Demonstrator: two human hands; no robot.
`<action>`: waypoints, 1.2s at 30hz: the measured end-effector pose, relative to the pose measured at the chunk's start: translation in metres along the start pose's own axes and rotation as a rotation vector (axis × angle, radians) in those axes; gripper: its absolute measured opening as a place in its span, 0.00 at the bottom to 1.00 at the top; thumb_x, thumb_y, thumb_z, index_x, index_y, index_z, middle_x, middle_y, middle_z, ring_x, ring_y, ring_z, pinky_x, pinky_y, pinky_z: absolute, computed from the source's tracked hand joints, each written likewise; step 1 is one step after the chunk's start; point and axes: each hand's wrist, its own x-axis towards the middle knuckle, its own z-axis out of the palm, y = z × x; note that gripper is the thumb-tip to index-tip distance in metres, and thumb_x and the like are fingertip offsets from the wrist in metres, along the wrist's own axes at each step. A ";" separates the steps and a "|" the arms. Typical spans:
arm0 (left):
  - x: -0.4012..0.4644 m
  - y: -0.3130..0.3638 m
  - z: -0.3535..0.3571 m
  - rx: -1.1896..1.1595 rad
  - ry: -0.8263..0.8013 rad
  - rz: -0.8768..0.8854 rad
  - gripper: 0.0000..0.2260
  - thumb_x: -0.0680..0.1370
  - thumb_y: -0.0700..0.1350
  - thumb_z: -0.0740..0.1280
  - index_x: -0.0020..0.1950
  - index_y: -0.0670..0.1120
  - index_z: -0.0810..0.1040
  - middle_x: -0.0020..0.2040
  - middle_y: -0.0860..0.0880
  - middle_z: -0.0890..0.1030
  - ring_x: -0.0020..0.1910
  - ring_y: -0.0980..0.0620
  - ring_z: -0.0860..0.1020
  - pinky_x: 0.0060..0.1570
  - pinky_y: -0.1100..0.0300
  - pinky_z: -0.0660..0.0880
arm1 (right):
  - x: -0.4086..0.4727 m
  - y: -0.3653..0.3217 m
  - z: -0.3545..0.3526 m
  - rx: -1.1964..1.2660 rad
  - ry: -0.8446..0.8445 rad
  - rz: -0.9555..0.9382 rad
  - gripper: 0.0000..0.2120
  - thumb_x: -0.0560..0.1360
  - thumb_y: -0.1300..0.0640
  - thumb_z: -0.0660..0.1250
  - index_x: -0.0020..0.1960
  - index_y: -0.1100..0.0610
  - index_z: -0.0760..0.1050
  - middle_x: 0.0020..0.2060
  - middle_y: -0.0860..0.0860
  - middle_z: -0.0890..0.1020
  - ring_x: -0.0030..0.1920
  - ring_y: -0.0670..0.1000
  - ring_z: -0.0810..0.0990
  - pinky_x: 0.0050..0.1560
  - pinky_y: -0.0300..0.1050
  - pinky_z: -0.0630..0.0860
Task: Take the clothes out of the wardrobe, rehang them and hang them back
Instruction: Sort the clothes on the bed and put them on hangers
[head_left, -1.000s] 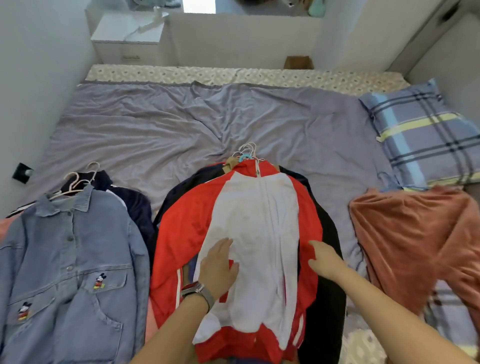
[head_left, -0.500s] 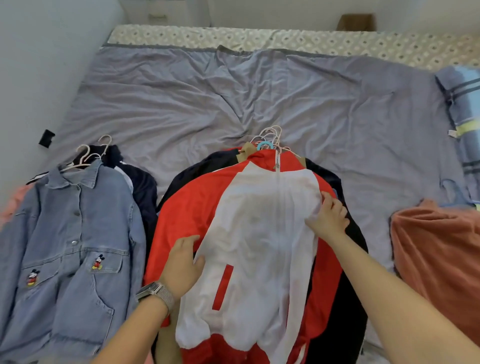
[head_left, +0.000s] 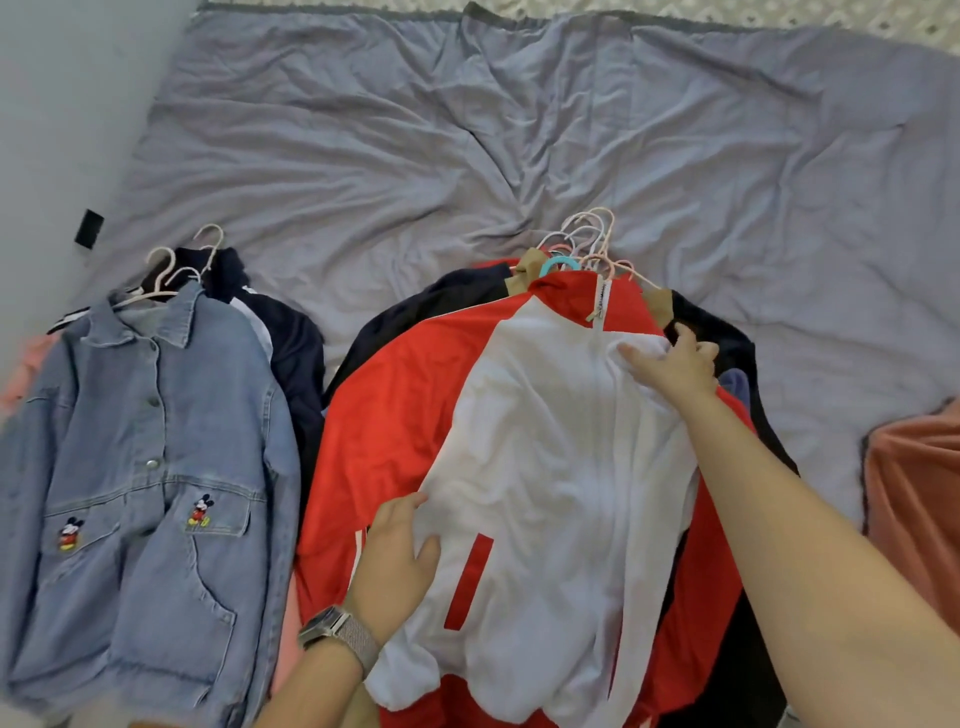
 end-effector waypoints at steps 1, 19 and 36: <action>0.001 -0.002 -0.001 -0.013 0.004 0.007 0.20 0.76 0.41 0.64 0.68 0.45 0.69 0.64 0.51 0.73 0.65 0.53 0.70 0.67 0.58 0.66 | -0.001 0.001 0.000 -0.032 -0.011 -0.002 0.40 0.65 0.29 0.60 0.68 0.52 0.67 0.65 0.57 0.72 0.65 0.63 0.70 0.67 0.59 0.64; 0.020 0.076 -0.052 0.231 0.245 0.338 0.17 0.75 0.64 0.51 0.62 0.66 0.66 0.63 0.62 0.69 0.68 0.57 0.62 0.58 0.52 0.53 | -0.178 0.051 -0.051 0.375 -0.382 -0.233 0.26 0.76 0.50 0.66 0.25 0.57 0.59 0.21 0.50 0.60 0.24 0.47 0.58 0.24 0.37 0.55; -0.124 0.085 -0.082 0.053 0.386 0.314 0.09 0.73 0.58 0.58 0.40 0.60 0.77 0.37 0.63 0.77 0.47 0.64 0.71 0.46 0.60 0.51 | -0.309 0.052 -0.083 0.168 0.148 -0.651 0.21 0.69 0.35 0.64 0.61 0.37 0.70 0.47 0.37 0.78 0.50 0.47 0.76 0.57 0.55 0.73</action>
